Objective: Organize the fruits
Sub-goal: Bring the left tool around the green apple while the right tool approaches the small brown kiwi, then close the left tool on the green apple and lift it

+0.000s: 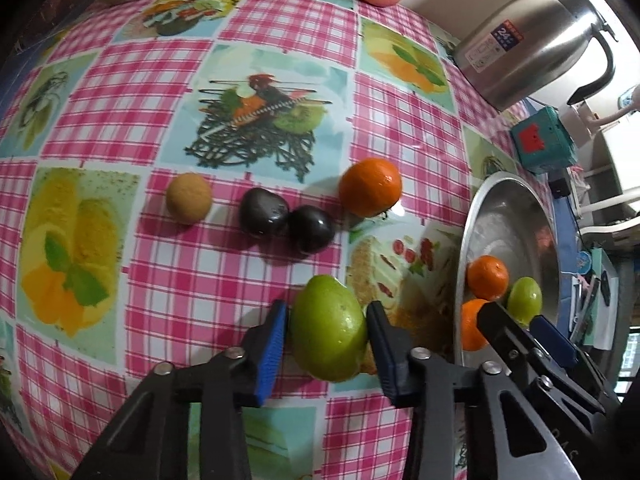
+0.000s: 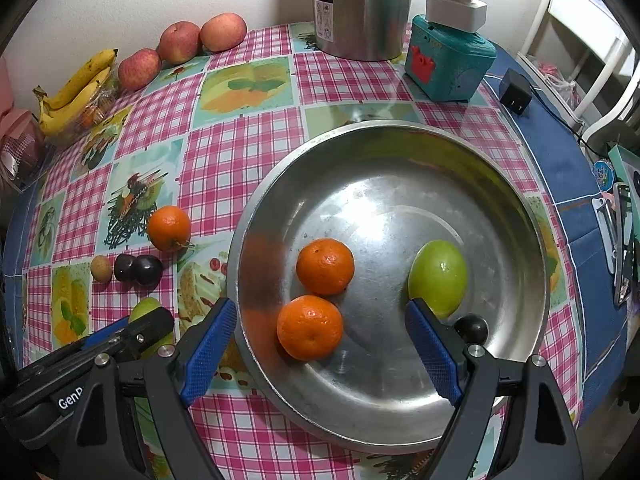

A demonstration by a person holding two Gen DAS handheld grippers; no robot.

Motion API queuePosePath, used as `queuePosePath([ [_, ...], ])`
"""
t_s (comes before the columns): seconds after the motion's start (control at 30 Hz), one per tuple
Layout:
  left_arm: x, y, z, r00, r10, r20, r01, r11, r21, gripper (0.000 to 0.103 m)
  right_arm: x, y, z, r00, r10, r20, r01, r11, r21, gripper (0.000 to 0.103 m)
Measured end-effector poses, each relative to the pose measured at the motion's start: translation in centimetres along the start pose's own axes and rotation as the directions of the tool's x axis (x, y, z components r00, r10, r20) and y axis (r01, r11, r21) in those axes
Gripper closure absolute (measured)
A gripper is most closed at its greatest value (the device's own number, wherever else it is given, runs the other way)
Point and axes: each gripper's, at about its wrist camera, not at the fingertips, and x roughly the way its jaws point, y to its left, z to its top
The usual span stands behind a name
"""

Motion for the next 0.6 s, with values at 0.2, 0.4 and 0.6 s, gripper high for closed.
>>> queuePosePath([
  [0.2,0.1,0.5,0.2,1.000,-0.029,-0.009,0.029,0.999,-0.034,0.061,0.1,0.1,0.0,1.000,-0.004,-0.007,0.004,1.000,-0.002,0.016],
  [0.4,-0.5,2.0,0.2,0.999,-0.031,-0.008,0.030,0.997,-0.075,0.061,-0.1,0.8,0.0,1.000,0.026,0.002,-0.026,0.999,-0.020,0.016],
  [0.6,-1.5,3.7,0.5,0.999,0.030,0.025,-0.027,0.993,-0.116,0.061,-0.6,2.4,-0.2,0.996,0.090,0.018,-0.088,0.994,-0.072,0.016],
])
